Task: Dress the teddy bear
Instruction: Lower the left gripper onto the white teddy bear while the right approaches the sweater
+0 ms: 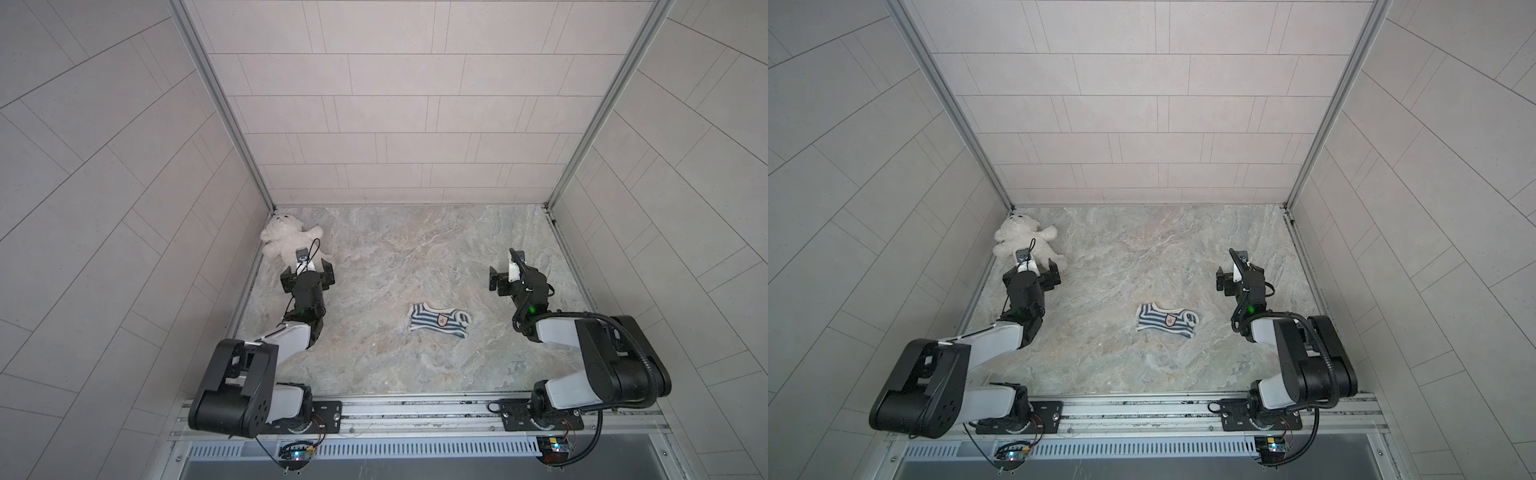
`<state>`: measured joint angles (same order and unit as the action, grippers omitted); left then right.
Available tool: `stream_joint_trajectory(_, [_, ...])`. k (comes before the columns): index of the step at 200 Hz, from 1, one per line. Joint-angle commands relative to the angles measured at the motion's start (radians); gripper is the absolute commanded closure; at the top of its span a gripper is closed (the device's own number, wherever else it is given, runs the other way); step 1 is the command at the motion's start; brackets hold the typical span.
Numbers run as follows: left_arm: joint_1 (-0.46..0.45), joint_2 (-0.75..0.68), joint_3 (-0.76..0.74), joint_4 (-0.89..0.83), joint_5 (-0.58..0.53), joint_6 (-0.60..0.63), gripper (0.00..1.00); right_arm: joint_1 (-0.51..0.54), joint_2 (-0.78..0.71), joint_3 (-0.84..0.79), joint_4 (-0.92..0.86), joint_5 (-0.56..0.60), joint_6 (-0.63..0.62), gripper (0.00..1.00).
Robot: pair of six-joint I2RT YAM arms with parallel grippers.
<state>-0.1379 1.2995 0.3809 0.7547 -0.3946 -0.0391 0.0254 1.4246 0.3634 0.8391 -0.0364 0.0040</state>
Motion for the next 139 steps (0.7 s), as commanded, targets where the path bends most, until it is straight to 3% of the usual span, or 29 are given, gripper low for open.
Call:
stream_joint_trajectory(1, [-0.016,-0.081,0.088,-0.251,-0.042,-0.056,0.00,0.000,-0.083,0.027,-0.123,0.035,0.008,0.00])
stream_joint_trajectory(33, [-0.059,-0.234,0.240,-0.644,-0.001,-0.205,0.00,0.006,-0.198,0.093,-0.413,0.115,0.078,0.00])
stream_joint_trajectory(57, [-0.068,-0.267,0.412,-0.963,-0.012,-0.445,0.00,0.018,-0.263,0.197,-0.705,0.109,0.184,0.00])
stream_joint_trajectory(76, [-0.038,-0.175,0.603,-1.188,0.084,-0.471,0.00,0.042,-0.288,0.303,-0.916,0.048,0.226,0.00])
stream_joint_trajectory(90, [-0.022,-0.093,0.701,-1.246,0.141,-0.440,0.00,0.101,-0.309,0.342,-1.003,0.044,0.227,0.01])
stream_joint_trajectory(116, [0.020,0.069,0.840,-1.310,0.077,-0.416,0.00,0.229,-0.317,0.406,-1.130,0.090,0.234,0.00])
stream_joint_trajectory(139, [0.054,0.234,0.996,-1.379,0.091,-0.406,0.00,0.302,-0.289,0.459,-1.212,0.079,0.226,0.00])
